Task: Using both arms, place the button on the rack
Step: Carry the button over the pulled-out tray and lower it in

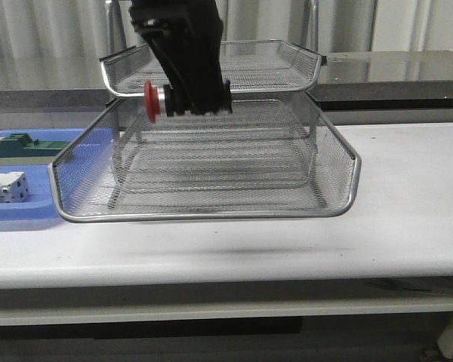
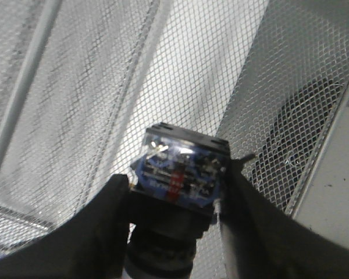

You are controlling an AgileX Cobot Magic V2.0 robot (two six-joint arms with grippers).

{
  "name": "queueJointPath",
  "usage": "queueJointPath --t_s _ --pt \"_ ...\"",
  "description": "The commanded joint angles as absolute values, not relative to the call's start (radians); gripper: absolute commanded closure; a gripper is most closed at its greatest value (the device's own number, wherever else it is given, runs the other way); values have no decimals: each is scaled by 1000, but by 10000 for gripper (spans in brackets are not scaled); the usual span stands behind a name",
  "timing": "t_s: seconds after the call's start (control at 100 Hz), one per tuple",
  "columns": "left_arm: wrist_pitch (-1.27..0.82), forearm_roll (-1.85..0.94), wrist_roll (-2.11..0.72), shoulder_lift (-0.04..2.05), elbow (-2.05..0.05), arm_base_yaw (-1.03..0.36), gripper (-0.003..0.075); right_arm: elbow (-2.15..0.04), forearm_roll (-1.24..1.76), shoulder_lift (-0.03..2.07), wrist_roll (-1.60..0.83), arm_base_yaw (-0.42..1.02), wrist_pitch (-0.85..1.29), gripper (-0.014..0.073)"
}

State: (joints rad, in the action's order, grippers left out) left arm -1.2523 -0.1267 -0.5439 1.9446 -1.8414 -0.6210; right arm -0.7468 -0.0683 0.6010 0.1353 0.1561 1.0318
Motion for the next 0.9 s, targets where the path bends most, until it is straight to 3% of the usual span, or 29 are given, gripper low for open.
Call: queueJointPath --t_s 0.0,0.34,0.46,0.69,0.89 --pt "-1251 -145 -533 1919 -1865 -633 741 -782 -89 602 132 154 984 660" --pt "-1265 -166 -533 1960 -1865 -633 712 -782 -89 602 132 154 984 660" --pt "-1265 -166 -533 1960 -1865 -633 580 -782 -89 602 132 154 984 660" --pt "-1265 -166 -533 1960 -1865 -633 223 -782 -89 602 132 154 984 660" --pt "-1265 -187 -531 1956 -1865 -633 185 -782 -89 602 132 154 984 660"
